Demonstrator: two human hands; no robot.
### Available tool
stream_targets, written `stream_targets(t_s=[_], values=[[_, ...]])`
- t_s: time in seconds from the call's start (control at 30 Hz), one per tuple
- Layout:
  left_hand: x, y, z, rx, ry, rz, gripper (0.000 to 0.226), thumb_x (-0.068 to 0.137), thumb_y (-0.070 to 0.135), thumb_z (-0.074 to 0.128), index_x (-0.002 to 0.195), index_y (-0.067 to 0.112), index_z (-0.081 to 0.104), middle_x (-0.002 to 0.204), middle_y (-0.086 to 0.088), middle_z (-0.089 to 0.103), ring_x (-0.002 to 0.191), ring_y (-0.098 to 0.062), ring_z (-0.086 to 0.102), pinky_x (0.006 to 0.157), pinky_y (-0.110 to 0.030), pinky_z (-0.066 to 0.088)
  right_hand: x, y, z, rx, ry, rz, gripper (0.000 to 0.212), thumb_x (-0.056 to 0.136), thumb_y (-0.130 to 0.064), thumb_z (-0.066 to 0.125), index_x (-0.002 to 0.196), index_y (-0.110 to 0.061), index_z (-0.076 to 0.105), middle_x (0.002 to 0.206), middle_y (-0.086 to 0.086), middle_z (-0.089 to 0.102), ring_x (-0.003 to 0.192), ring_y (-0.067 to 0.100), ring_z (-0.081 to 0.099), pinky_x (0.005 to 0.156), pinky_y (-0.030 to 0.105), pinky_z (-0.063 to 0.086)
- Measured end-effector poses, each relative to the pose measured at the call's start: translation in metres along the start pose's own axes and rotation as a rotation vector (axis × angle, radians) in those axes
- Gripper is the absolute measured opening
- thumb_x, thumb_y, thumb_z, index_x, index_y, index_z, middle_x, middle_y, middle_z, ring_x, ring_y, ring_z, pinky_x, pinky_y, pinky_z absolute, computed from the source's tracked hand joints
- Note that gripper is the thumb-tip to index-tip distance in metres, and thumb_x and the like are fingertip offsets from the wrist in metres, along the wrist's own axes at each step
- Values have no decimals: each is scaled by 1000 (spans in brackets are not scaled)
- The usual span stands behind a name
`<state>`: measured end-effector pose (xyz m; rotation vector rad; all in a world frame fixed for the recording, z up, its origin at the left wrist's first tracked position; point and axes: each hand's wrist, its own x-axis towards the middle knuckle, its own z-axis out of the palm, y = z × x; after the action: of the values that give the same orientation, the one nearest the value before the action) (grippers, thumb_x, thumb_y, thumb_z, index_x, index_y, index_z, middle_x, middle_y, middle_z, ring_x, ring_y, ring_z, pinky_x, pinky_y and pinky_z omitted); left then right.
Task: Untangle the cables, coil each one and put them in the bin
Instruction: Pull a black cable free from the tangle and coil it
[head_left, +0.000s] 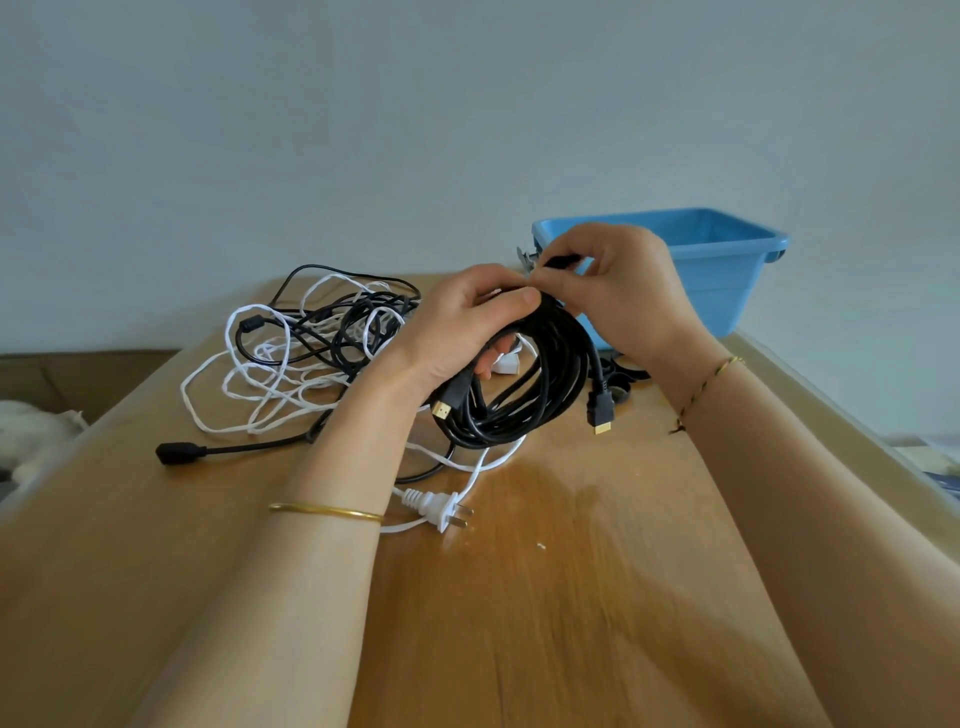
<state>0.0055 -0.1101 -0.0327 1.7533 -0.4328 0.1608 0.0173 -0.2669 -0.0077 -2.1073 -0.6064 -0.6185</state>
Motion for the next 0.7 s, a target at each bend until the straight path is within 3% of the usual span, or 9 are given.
stream_targets(t_s=[0.1,0.27,0.33,0.5,0.57,0.7], values=[[0,0,2,62,2,7,14,95,16,56,104,10,65,57,-4,50,40,-14,39,43,-23,37,-1,3,-1,143,-57,92,19,81,-23,71,85,-5,70,75,5,67,66,11,61,72,28,52],[-2,1,6,76,28,27,9,95,21,58,100,15,63,60,-2,52,41,-12,42,44,-24,39,-2,6,3,344,-57,215,9,86,-16,66,85,-8,66,76,11,61,66,18,57,63,30,50],[-3,2,5,114,31,18,19,90,18,65,107,11,59,63,-3,54,42,-11,42,44,-24,40,-2,6,4,371,-75,255,8,87,-17,65,83,-10,64,77,14,59,65,20,55,60,29,48],[-3,0,6,161,39,13,30,85,10,69,111,8,53,77,-10,59,45,-10,46,47,-29,43,-2,9,4,414,-82,316,6,88,-17,64,82,-15,64,77,11,62,65,19,58,68,34,52],[-3,0,7,181,38,14,28,86,11,69,108,9,52,78,-8,60,45,-11,47,47,-29,43,-2,10,4,464,-91,332,4,89,-17,64,91,-14,64,72,8,62,61,17,59,63,32,52],[-2,2,9,179,51,4,25,86,12,69,97,15,47,68,2,54,43,-6,46,45,-27,43,-2,13,2,524,-92,411,27,88,-19,65,111,-21,51,76,7,56,57,19,56,55,32,50]])
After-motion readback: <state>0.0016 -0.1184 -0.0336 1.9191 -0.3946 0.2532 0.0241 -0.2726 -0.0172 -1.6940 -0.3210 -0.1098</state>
